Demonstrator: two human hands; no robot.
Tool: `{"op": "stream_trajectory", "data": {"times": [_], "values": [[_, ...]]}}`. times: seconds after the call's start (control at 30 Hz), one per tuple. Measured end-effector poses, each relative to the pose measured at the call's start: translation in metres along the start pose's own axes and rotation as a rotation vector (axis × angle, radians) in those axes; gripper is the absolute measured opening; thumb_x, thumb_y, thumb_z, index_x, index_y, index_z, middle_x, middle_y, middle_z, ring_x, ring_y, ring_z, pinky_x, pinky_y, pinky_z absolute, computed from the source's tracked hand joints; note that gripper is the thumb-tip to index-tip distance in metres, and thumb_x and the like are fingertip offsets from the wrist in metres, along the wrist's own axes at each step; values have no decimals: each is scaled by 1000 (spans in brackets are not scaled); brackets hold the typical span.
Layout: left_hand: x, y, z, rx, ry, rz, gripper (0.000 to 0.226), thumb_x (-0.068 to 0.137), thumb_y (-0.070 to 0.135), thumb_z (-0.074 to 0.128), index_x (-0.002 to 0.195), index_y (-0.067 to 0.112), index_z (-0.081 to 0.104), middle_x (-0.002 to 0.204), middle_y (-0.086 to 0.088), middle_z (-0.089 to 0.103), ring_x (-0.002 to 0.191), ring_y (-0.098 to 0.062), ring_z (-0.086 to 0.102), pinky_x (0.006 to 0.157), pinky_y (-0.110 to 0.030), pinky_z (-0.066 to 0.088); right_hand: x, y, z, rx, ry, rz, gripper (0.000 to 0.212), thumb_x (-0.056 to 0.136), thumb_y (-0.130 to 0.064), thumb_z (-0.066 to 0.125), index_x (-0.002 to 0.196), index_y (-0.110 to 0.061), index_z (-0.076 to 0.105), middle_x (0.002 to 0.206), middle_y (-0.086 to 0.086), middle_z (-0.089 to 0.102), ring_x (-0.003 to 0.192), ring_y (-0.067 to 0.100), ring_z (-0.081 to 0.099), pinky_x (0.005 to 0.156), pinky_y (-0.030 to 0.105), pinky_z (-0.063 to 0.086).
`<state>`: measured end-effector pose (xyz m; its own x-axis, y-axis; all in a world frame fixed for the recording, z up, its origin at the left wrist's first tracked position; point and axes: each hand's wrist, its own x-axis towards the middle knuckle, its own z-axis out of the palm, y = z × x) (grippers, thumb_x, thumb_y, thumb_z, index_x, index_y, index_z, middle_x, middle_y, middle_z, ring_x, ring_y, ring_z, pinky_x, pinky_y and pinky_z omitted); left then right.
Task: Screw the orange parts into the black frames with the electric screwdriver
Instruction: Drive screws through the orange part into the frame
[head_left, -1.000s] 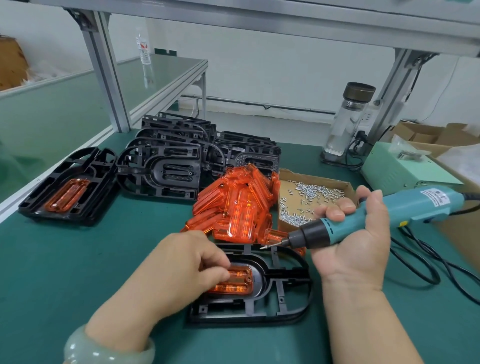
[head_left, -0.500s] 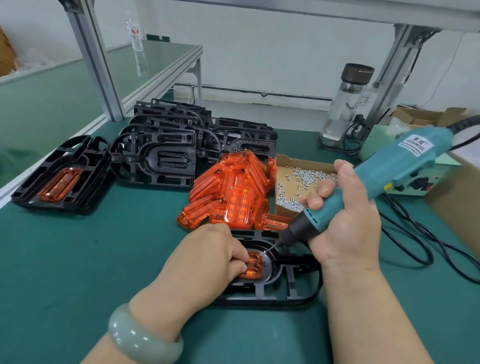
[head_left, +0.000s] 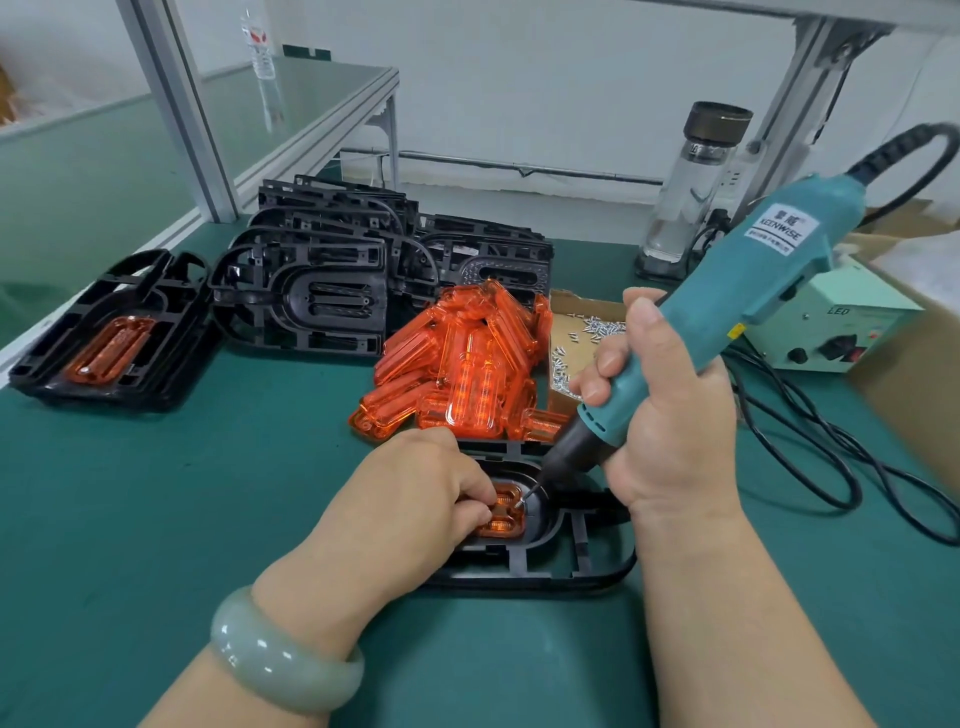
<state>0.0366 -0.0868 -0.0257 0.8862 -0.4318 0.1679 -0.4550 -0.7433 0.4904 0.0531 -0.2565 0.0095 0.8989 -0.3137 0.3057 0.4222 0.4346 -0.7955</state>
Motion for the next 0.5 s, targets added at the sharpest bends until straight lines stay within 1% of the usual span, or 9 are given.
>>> {"op": "stream_trajectory", "data": {"times": [0.23,0.5], "values": [[0,1,0,-4,6,4,16,84,31,67,98,33,74,88,11,53,91,-8,48,80,-23,40,-2,-4,3,-54,-35,-29,6,87,-20,55,91,-17,56,55,-2,48,41,13,45,52,27,46],[1,2,-1,-5,-6,-13,17,85,32,66,100,33,73,89,10,53,93,-10,47,83,-26,42,-4,-3,8,-59,-102,-12,4,86,-20,56,90,-19,59,55,-3,49,41,13,45,51,27,45]]}}
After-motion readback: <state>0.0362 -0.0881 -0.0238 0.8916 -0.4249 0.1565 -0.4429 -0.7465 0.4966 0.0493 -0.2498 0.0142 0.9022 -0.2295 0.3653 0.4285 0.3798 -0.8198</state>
